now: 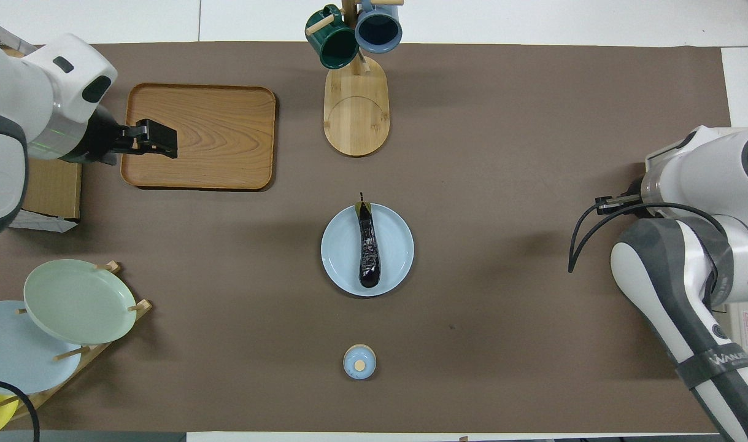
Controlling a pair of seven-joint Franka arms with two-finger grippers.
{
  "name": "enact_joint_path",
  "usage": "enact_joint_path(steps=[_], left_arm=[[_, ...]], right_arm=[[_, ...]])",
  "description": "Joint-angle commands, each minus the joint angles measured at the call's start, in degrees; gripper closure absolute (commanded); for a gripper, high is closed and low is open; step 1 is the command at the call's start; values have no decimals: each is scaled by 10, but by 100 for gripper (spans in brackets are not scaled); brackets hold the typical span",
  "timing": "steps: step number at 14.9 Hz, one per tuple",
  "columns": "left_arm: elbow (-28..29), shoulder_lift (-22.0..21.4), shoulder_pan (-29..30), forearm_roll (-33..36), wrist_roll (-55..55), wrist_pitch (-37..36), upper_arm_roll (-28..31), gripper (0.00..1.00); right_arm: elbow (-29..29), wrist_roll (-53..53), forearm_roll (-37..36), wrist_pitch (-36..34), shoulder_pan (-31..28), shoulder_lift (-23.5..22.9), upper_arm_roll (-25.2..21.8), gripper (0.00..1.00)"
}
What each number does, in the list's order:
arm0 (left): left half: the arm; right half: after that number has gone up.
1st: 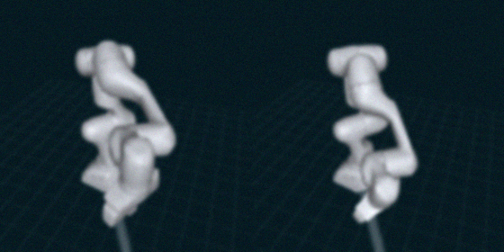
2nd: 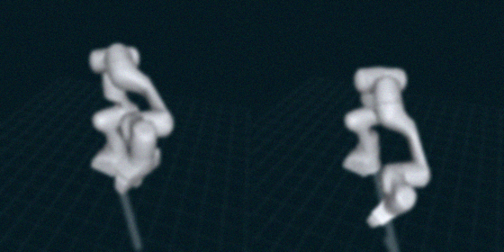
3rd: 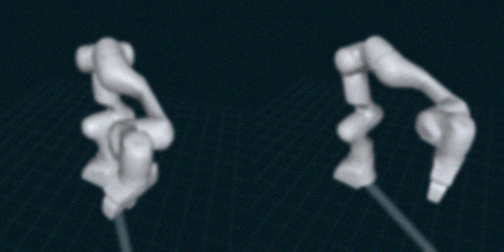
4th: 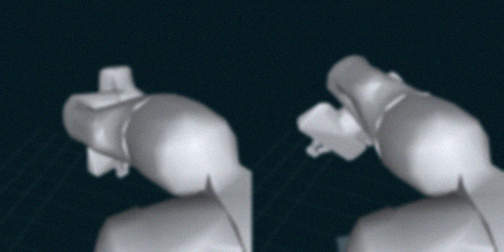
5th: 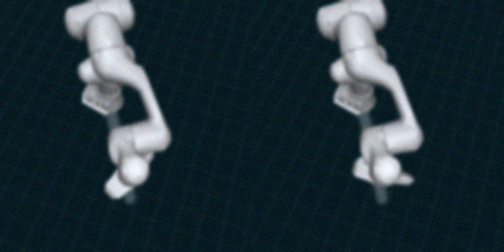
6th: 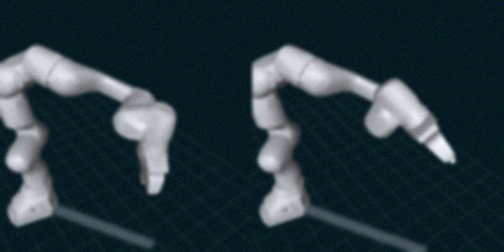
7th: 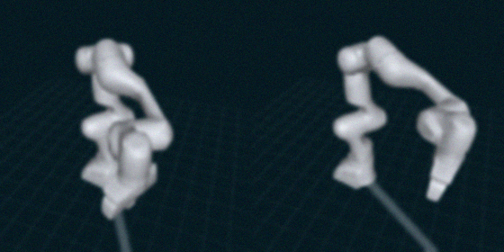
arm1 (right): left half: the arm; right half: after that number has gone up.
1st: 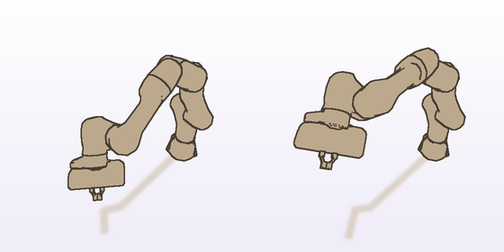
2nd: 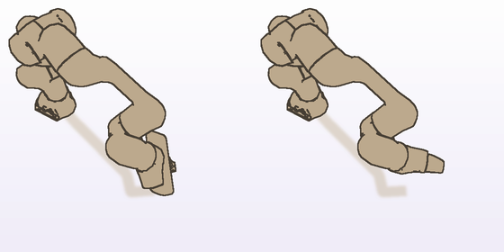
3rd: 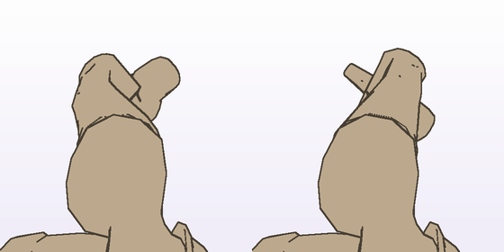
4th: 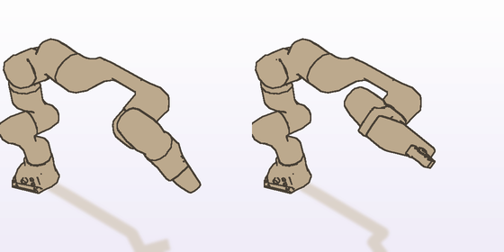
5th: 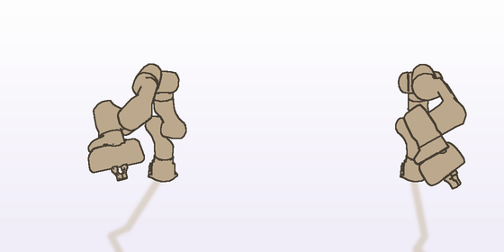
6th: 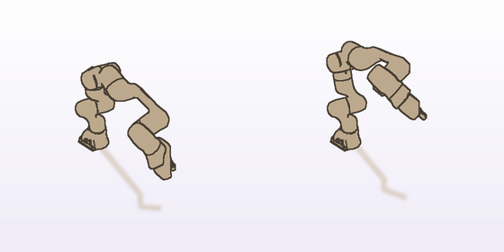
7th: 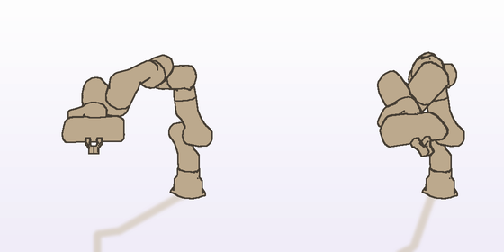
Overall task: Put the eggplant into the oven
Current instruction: 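Withdraw the left gripper to rest while the right gripper reaches the oven, then pull the oven door handle down with the right gripper to open it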
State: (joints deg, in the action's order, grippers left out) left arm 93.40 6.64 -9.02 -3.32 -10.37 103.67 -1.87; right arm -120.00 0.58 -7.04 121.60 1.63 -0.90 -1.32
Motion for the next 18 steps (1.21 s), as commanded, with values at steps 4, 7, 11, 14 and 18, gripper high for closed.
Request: enact_joint_path(steps=[4, 7, 11, 14, 18], left_arm=[[9, -54, 50, 23, 102, -76, -3, 0], [12, -79, 66, 35, 131, -125, -3, 0], [29, -92, 73, 35, 140, -152, -4, 0], [28, -91, 70, 33, 133, -148, -5, 0], [27, -90, 70, 31, 132, -140, -4, 0]], right_arm=[[93, 5, -27, -163, -12, 33, -4, 100], [79, 43, -58, -152, -57, 44, -4, 100], [33, 80, -61, -129, -66, 63, -4, 100], [18, 88, -61, -121, -77, 69, -4, 100], [7, 109, -61, -116, -92, 69, -5, 100]])
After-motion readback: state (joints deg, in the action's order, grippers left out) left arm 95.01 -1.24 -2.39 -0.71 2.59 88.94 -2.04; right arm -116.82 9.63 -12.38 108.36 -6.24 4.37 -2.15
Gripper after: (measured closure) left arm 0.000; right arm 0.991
